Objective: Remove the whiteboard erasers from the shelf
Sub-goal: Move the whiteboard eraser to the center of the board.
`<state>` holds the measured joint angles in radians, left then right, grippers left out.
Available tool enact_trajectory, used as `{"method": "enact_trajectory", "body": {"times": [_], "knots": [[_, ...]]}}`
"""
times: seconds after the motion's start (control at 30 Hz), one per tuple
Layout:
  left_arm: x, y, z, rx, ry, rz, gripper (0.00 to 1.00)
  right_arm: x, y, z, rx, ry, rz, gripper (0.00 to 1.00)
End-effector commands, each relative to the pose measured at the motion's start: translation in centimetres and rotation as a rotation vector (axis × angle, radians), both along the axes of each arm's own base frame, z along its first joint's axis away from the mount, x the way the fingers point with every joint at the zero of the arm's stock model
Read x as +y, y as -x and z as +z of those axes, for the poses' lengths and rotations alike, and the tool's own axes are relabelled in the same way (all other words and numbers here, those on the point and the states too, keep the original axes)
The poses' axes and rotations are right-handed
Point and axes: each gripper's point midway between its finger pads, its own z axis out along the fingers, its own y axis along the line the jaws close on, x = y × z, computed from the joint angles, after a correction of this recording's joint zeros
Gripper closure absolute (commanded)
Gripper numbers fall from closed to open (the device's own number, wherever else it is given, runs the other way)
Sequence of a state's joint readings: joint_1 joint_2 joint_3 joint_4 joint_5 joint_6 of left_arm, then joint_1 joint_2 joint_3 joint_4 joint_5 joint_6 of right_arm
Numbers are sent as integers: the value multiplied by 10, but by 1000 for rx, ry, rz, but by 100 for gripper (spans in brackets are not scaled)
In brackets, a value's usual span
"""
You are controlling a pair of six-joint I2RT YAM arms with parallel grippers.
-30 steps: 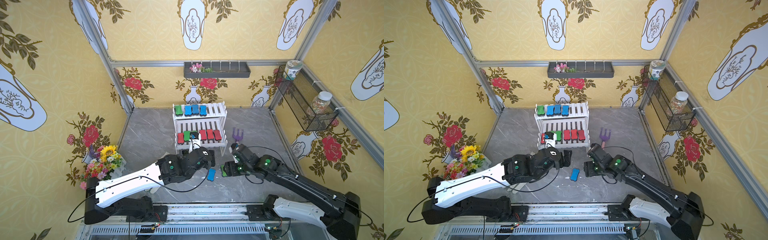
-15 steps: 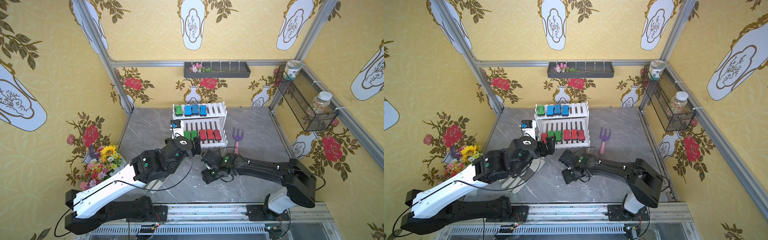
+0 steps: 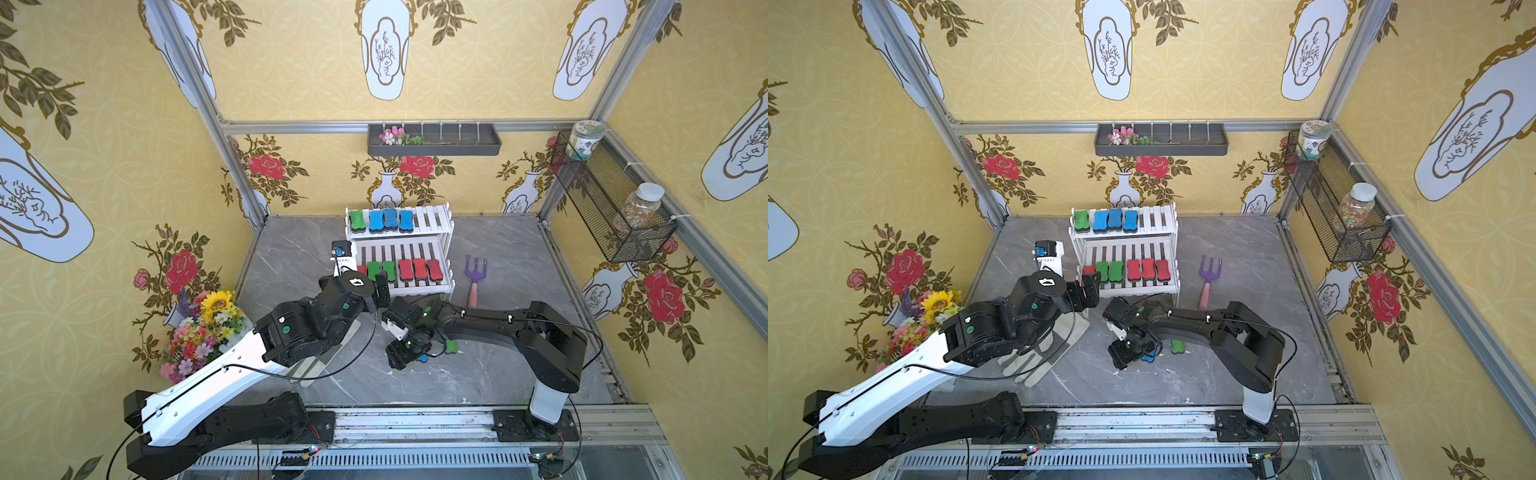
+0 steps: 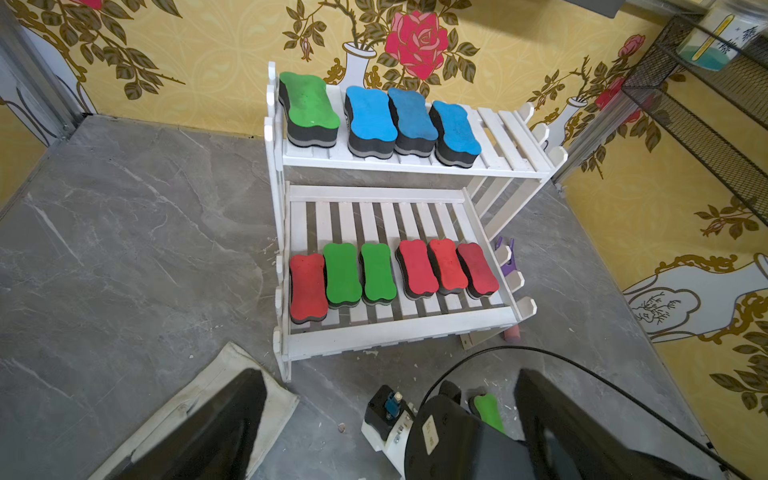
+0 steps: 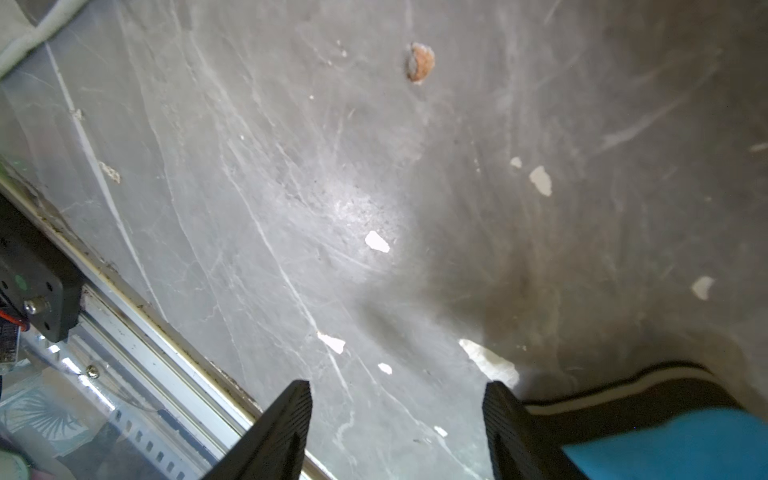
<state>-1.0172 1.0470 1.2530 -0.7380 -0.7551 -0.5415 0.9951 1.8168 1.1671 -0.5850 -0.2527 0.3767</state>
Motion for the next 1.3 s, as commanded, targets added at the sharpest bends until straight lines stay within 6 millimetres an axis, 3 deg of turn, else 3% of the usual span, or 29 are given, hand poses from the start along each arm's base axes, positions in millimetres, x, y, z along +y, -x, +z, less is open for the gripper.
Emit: {"method": "enact_trajectory", "body": {"times": [0.0,0.57,0.7,0.8,1.03,1.27], "knots": [[-5,-4,-2,-4,9,-16,1,-12,-2,-2,7,28,4,30],[-13,-14,-22,40,16,-15,1,-44,-31,6,-77,85,-6,30],[-16,-15,-25,46,11,-18,1,-38,-32,26,-142,61,18,30],[-16,-15,-26,44,10,-18,1,-30,-21,38,-141,24,42,35],[-11,-17,-23,35,10,-13,0,-30,25,16,23,-10,100,34],[-11,-19,-21,32,13,-14,1,-29,30,4,41,11,113,34]]}}
